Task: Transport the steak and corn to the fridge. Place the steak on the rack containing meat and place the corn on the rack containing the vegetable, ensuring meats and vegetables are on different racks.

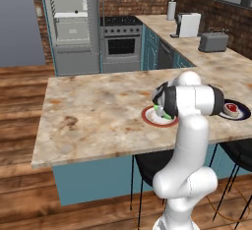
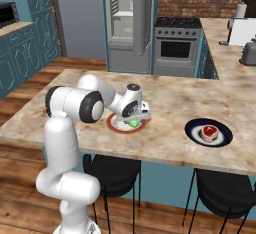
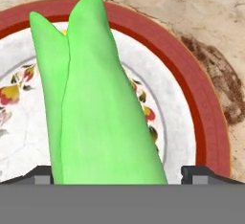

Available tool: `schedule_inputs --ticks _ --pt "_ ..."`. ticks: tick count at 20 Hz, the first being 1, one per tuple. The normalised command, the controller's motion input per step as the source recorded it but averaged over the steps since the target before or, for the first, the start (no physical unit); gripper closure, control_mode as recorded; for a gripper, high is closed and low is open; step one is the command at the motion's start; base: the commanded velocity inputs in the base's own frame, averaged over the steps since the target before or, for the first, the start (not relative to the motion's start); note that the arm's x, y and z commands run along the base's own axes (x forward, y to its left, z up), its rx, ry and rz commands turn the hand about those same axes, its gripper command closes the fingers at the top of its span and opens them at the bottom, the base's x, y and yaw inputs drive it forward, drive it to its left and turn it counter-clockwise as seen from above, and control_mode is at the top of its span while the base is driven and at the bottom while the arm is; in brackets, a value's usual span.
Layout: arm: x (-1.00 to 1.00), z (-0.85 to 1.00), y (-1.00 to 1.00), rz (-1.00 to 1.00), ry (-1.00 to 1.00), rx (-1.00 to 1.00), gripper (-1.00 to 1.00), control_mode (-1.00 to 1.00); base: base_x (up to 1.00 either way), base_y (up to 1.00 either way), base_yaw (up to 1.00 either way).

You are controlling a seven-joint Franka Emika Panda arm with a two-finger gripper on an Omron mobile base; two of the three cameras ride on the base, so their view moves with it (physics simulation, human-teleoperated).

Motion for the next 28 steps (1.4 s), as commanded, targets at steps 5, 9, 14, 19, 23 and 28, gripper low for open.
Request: schedule_inputs --ticks 5,9,14,19,23,28 --pt "0.01 -0.54 0.07 0.03 0.02 -0.01 1.0 -1.0 0.0 0.0 0.0" --pt "-0.2 -0.62 0.46 0.06 0.12 -0.01 1.0 -1.0 0.0 0.0 0.0" --pt "-0.69 0.57 0.34 0.0 0.01 0.01 1.0 -1.0 0.0 0.0 0.0" --pt "-0.59 0.84 0.57 -0.02 0.0 0.0 1.0 -1.0 0.0 0.0 0.0" --pt "-0.83 0.84 0.29 -0.07 0.03 0.0 1.0 -1.0 0.0 0.0 0.0" --pt "-0.68 0.81 0.17 -0.14 0.15 0.0 1.0 -1.0 0.0 0.0 0.0"
